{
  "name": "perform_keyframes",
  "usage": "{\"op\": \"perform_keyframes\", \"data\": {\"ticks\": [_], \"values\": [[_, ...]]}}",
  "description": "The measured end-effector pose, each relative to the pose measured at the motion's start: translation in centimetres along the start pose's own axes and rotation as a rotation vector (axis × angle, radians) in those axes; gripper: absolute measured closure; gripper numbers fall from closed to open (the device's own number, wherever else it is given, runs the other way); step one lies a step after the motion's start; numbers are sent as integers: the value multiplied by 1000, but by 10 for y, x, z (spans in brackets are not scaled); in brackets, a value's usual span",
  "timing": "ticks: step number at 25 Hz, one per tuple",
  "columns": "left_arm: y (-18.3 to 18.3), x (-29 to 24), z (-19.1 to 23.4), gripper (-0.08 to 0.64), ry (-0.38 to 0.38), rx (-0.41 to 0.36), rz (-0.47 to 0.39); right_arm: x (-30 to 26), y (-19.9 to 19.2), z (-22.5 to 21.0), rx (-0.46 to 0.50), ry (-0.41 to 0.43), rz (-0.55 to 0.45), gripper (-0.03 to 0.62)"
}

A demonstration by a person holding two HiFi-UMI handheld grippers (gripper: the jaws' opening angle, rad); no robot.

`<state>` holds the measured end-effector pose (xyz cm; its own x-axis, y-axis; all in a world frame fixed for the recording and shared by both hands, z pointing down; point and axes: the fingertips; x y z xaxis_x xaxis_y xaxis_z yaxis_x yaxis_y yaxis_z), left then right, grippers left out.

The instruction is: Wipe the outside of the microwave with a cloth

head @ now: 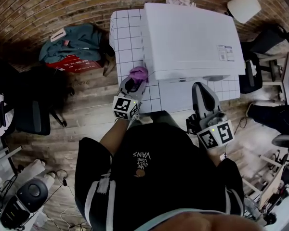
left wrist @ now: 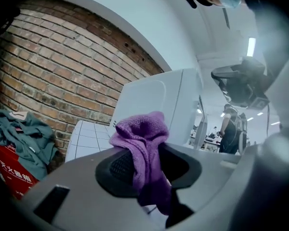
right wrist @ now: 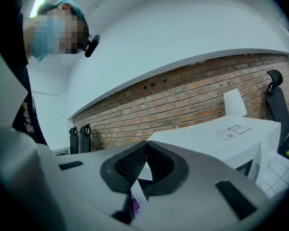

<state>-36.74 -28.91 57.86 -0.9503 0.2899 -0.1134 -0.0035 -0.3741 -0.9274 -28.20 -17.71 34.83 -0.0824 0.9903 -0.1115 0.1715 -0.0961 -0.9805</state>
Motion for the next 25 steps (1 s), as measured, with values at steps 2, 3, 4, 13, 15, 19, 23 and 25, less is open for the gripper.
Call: {"op": "perform_keyframes", "data": {"ticks": [2, 3, 4, 13, 15, 19, 23, 25], "values": [[5, -10, 10, 426, 11, 3, -6, -3, 2, -8, 0, -6, 0, 594], [8, -16, 17, 426, 17, 2, -9, -5, 3, -11, 1, -8, 1, 595], [11, -23, 23, 426, 22, 0, -13, -7, 4, -15, 1, -9, 2, 595], [59, -107, 102, 426, 70, -15, -46, -25, 16, -48, 7, -26, 8, 595], [67, -123, 119, 426, 82, -26, -31, -27, 18, -56, 6, -33, 9, 595], [80, -154, 147, 426, 109, -29, -13, -31, 20, -69, 3, -52, 16, 595], [84, -175, 168, 426, 138, -24, 7, -30, 21, -81, 3, -74, 19, 595], [86, -182, 172, 426, 144, -22, 12, -27, 22, -86, 4, -91, 16, 595]]}}
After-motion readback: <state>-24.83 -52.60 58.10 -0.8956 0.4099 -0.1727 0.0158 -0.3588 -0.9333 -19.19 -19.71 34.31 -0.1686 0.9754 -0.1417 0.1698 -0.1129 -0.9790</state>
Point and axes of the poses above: the fingertips, and each gripper's own axes: x backward along the fingers, z to its left, y out of its top, and after that the axes turned 2 degrees about x, right-handed
